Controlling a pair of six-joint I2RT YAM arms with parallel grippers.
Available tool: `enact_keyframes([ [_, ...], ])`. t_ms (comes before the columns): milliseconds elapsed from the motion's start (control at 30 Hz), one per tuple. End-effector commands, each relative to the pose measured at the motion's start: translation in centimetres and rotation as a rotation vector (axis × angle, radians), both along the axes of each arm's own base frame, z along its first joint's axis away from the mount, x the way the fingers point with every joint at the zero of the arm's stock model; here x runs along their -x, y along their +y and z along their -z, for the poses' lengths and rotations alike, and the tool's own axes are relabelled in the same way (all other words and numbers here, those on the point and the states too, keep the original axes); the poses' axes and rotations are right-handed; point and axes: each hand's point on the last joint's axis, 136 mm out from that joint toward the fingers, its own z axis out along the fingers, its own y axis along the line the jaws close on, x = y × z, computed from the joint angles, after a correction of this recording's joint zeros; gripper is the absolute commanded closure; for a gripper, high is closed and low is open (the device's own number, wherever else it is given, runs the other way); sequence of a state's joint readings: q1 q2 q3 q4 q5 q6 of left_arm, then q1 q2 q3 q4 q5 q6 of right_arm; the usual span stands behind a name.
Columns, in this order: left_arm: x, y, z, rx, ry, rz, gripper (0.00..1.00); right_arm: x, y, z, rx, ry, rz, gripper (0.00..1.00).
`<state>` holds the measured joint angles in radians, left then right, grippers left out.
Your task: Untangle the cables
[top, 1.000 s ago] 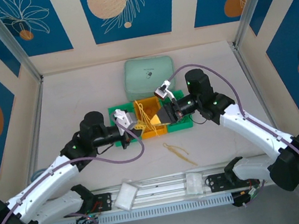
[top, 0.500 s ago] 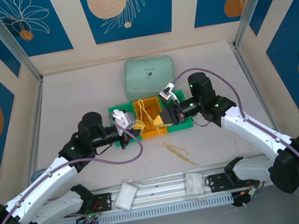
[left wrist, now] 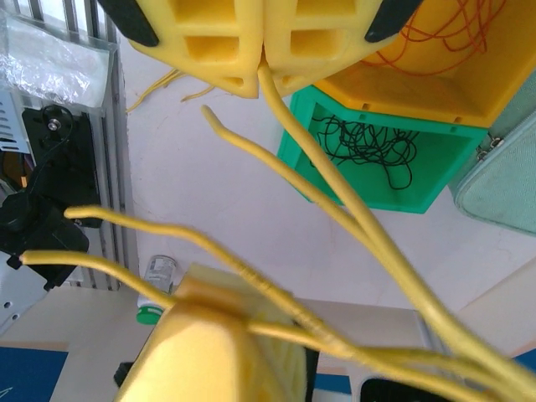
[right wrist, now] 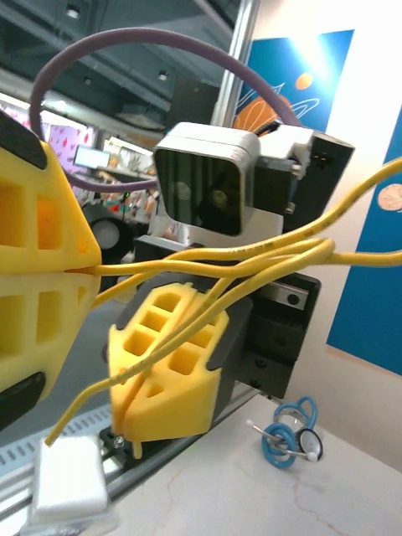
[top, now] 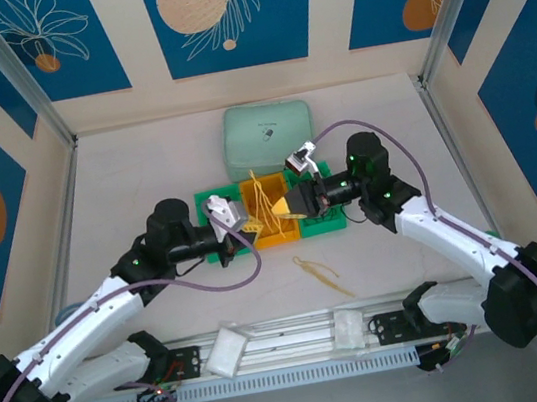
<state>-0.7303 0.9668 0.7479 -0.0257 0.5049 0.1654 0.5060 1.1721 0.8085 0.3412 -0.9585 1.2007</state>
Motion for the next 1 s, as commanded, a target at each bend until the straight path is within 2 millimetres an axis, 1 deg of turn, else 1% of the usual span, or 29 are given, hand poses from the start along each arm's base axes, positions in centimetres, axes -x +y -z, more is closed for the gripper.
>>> enact_keyframes([
  [0,0.0,-0.2,-2.0,0.045,-0.051,0.02,1.0,-1.5,0.6,0.1,-0.061,0.055,0.066,1.0],
  [100,-0.4,0.2,-2.1,0.042,-0.085,-0.013,1.0,-2.4,0.7,1.0,-0.11,0.133,0.115,1.0],
  [233,-1.0,1.0,-2.0,0.036,-0.141,-0.069,1.0,-2.7,0.9,2.0,-0.16,0.222,0.144,1.0],
  [400,-1.5,1.5,-1.4,0.005,-0.164,-0.101,1.0,-2.7,0.9,2.5,-0.157,0.233,0.144,1.0],
  [533,-1.8,2.0,-0.8,-0.038,-0.176,-0.126,1.0,-3.0,0.6,2.3,-0.163,0.239,0.162,1.0],
  [633,-2.3,2.7,-1.0,-0.055,-0.206,-0.17,1.0,-3.1,0.3,2.5,-0.162,0.253,0.181,1.0],
  [767,-3.0,3.4,-1.2,-0.068,-0.224,-0.223,1.0,-2.7,0.0,2.9,-0.147,0.263,0.186,1.0],
  [867,-3.8,3.7,-0.8,-0.082,-0.203,-0.257,1.0,-1.7,-0.1,2.9,-0.116,0.245,0.163,1.0],
  [967,-4.5,3.6,-0.7,-0.076,-0.183,-0.274,1.0,-0.5,-0.2,2.9,-0.074,0.224,0.142,1.0],
])
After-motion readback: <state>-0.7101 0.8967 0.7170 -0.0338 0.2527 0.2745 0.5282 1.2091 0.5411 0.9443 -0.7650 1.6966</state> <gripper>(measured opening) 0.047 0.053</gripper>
